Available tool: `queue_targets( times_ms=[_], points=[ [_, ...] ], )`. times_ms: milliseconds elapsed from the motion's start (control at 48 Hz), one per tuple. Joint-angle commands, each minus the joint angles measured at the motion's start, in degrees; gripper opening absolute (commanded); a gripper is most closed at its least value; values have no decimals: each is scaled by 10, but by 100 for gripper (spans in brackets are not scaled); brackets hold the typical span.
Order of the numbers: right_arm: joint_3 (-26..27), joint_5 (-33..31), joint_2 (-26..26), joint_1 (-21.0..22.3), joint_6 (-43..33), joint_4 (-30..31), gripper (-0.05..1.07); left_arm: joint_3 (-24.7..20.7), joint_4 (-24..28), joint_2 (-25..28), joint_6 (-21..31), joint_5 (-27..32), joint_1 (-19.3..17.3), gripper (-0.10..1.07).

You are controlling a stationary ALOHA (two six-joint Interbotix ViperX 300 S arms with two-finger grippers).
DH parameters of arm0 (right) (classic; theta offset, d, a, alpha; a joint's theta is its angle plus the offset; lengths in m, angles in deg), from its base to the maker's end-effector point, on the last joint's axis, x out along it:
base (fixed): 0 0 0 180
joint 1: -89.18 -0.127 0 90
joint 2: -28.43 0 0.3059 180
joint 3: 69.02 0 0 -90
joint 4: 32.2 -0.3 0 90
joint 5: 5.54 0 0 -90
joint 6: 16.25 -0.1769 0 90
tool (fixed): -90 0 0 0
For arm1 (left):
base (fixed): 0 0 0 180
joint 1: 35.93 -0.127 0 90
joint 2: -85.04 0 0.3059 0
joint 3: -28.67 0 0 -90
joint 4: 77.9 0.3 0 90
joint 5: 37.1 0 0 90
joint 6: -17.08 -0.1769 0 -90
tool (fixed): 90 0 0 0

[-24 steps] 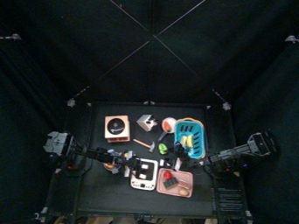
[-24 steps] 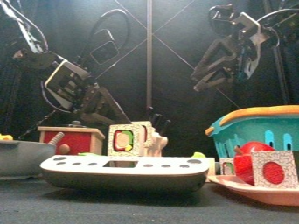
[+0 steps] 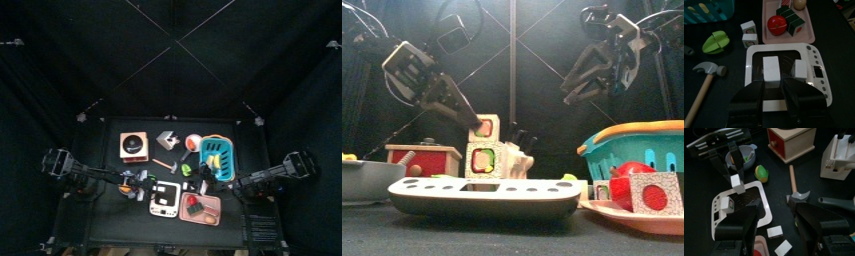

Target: Place white sushi piece to left of stove

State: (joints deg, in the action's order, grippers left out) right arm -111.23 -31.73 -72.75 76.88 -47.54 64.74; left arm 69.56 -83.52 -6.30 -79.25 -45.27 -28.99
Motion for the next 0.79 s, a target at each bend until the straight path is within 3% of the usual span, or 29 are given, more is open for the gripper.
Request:
queue_targets(
  times_ms=[0, 167, 354, 562, 771],
  points=[
    [6, -2, -5, 1, 0, -4, 84, 1, -44, -33, 1, 4, 14, 56],
    [9, -2, -7, 4, 4, 6, 84, 24, -128, -62, 1, 6, 47, 56],
    [10, -2, -5, 13, -1, 5, 84, 39, -188, -101, 0, 29, 84, 56],
    [23, -4, 11, 11, -5, -24, 84, 6, -168, -140, 1, 157, 85, 56],
    [55, -4, 57, 10, -3, -39, 84, -39, -89, -140, 5, 249, 79, 55]
  ],
)
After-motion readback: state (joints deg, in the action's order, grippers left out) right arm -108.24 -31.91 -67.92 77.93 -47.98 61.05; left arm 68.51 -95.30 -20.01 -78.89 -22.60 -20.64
